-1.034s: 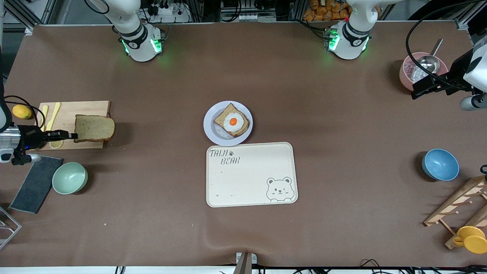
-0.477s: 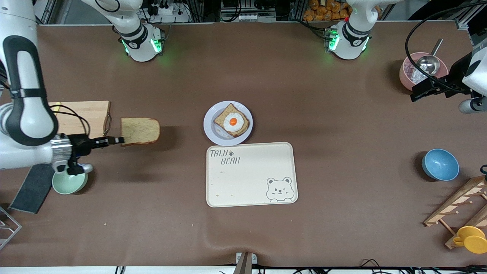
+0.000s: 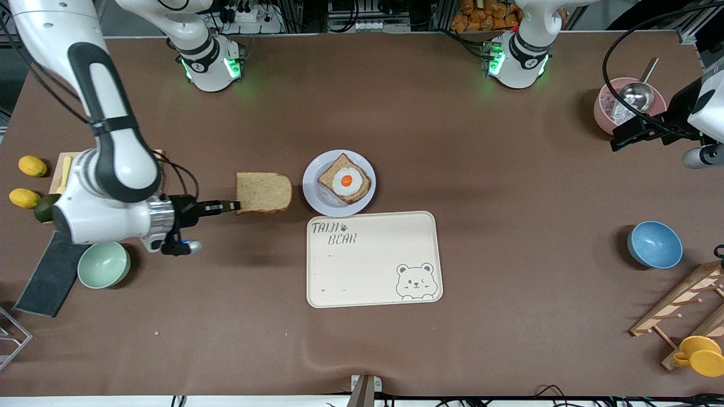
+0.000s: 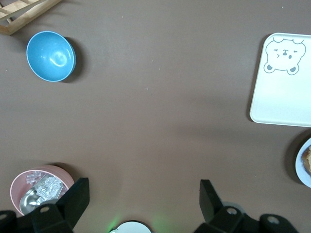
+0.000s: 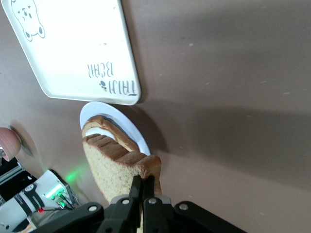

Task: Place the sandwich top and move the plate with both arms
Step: 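Lift the bread slice with the right gripper and carry it to the plate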

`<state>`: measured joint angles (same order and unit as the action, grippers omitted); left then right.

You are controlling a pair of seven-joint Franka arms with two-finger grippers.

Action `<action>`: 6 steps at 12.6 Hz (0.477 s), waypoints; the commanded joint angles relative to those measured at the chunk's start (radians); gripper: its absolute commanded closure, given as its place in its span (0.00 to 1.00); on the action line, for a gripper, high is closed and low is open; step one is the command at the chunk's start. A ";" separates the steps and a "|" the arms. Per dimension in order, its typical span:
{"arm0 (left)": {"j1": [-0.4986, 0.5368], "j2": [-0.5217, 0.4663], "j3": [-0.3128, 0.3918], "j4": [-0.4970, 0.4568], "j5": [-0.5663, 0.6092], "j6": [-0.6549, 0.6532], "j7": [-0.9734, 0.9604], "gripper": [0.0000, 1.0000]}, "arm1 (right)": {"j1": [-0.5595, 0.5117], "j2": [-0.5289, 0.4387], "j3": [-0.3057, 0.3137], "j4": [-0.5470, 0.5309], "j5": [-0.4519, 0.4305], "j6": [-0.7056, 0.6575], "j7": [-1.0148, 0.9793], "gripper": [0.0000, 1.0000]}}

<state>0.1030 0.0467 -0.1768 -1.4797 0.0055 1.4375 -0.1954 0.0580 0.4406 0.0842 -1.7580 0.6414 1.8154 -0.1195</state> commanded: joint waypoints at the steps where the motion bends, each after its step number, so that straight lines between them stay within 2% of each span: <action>1: 0.004 -0.011 -0.003 -0.007 -0.001 0.003 0.010 0.00 | 0.083 -0.048 -0.011 -0.095 0.079 0.108 0.038 1.00; 3: 0.004 -0.011 -0.003 -0.007 0.001 0.003 0.010 0.00 | 0.162 -0.043 -0.011 -0.115 0.121 0.192 0.084 1.00; 6: 0.004 -0.011 -0.003 -0.007 -0.001 0.004 0.011 0.00 | 0.271 -0.043 -0.011 -0.199 0.225 0.346 0.087 1.00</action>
<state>0.1030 0.0467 -0.1769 -1.4797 0.0055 1.4375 -0.1948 0.2701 0.4302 0.0843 -1.8868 0.8074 2.0887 -0.0463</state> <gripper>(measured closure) 0.000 0.965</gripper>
